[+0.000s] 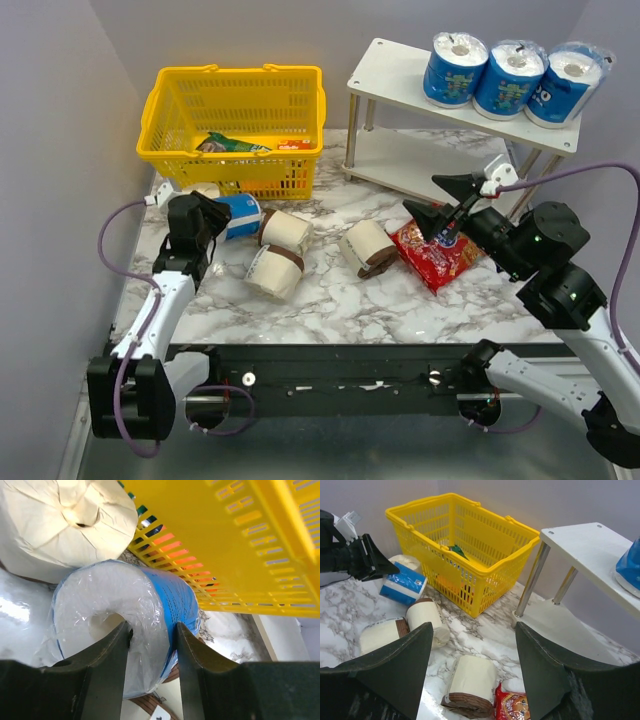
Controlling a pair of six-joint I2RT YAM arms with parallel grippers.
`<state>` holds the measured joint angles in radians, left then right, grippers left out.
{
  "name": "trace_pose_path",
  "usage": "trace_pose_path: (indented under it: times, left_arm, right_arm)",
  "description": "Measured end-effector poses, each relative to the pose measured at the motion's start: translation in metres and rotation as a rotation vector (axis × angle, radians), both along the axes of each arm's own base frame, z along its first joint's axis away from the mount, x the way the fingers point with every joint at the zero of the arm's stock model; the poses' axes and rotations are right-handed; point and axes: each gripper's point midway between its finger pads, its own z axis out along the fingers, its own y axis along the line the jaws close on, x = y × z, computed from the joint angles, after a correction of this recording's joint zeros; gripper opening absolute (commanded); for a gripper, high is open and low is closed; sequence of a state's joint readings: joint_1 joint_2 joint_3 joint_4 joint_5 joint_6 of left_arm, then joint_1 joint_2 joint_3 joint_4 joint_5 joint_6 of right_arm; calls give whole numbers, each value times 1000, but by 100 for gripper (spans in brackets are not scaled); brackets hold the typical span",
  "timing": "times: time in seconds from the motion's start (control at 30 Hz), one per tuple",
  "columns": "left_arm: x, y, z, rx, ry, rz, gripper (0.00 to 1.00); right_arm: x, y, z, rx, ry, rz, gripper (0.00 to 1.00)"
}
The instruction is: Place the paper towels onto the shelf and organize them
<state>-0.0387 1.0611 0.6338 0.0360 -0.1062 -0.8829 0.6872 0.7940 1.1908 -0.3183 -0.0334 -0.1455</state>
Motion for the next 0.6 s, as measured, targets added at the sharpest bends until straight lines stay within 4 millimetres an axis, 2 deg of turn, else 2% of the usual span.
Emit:
trace_pose_path:
  times: [0.13,0.27,0.33,0.37,0.43,0.47,0.6]
  left_arm:
    - [-8,9,41,85,24,1,24]
    - [-18,6,78,163,39,-43,20]
    - [-25,-8,94,215,48,-105,20]
    - [-31,-24,103,239,52,-161,20]
    - [-44,-46,109,277,69,-249,20]
    - [-50,-65,117,281,52,-311,20]
    - [-81,-121,111,321,93,-507,20]
  right_arm:
    - [-11,-9,8,24,-17,-2,75]
    - [-22,-18,13,45,-31,-2,75]
    - [-27,-22,14,53,-40,-4,76]
    - [-30,-25,14,59,-44,-4,76]
    - [-36,-30,13,67,-48,-4,76]
    - [-39,-33,13,70,-48,-4,76]
    - [-45,-41,8,78,-38,-20,76]
